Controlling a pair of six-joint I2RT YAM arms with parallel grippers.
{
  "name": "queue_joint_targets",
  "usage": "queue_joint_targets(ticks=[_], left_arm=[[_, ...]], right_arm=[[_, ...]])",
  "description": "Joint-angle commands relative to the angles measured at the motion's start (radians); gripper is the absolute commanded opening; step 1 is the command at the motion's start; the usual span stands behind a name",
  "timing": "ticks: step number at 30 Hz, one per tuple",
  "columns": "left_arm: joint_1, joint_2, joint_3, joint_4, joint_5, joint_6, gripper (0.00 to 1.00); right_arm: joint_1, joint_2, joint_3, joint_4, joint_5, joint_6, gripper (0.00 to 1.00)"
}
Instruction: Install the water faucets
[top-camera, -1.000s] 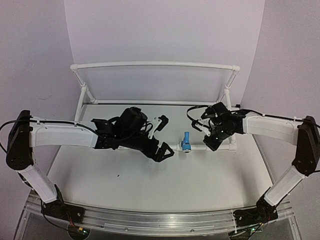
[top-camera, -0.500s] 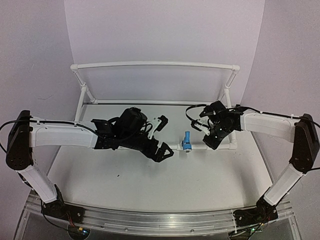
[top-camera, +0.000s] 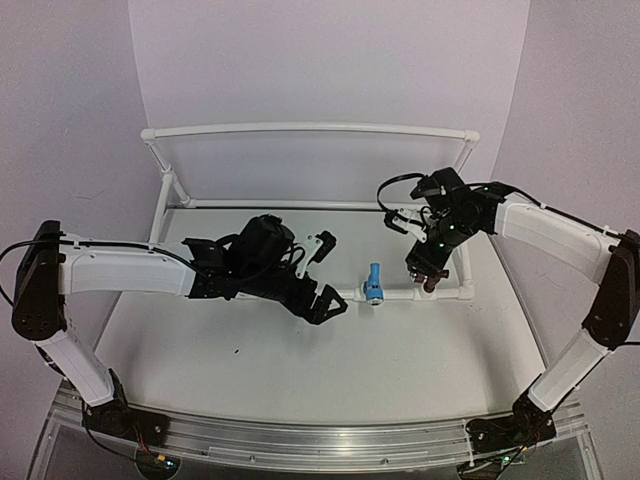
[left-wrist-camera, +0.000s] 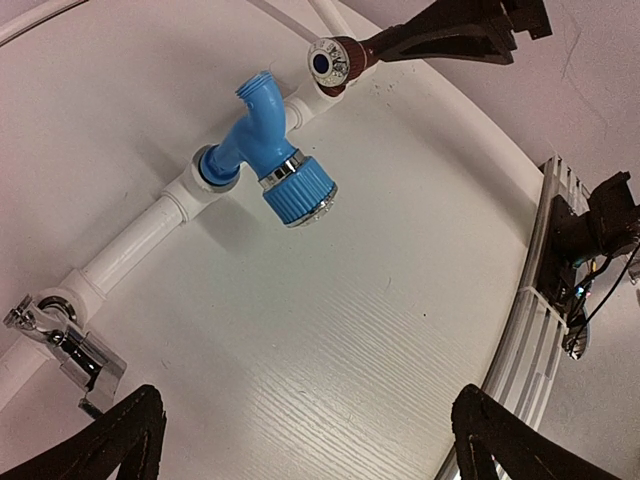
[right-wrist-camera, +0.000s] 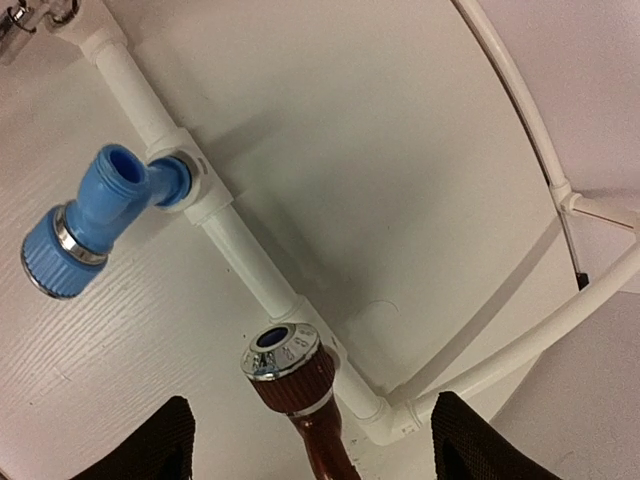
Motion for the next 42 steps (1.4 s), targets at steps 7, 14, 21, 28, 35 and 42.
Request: queue_joint_targets(ticks=[7, 14, 21, 28, 35, 42], left_arm=[[0.004, -0.053, -0.001, 0.019, -0.007, 0.01, 1.0], [0.004, -0.052, 0.001, 0.022, -0.009, 0.012, 1.0], [0.004, -0.054, -0.006, 0.02, -0.012, 0.01, 1.0], [0.004, -0.054, -0.006, 0.024, -0.015, 0.013, 1.0], [0.004, -0.048, -0.003, 0.025, -0.015, 0.013, 1.0], [0.004, -0.049, -0.004, 0.026, -0.017, 0.01, 1.0]], right_arm=[[-0.033, 0.129, 0.047, -0.077, 0.088, -0.109, 0.9], [-0.039, 0.202, 0.04, -0.072, 0.088, -0.131, 0.8], [-0.076, 0.243, 0.067, -0.064, 0.084, -0.098, 0.64], [-0.121, 0.248, 0.08, -0.071, 0.039, -0.019, 0.46], [-0.123, 0.239, 0.067, -0.081, 0.002, 0.098, 0.34], [-0.125, 0.217, 0.023, -0.069, -0.013, 0.189, 0.23]])
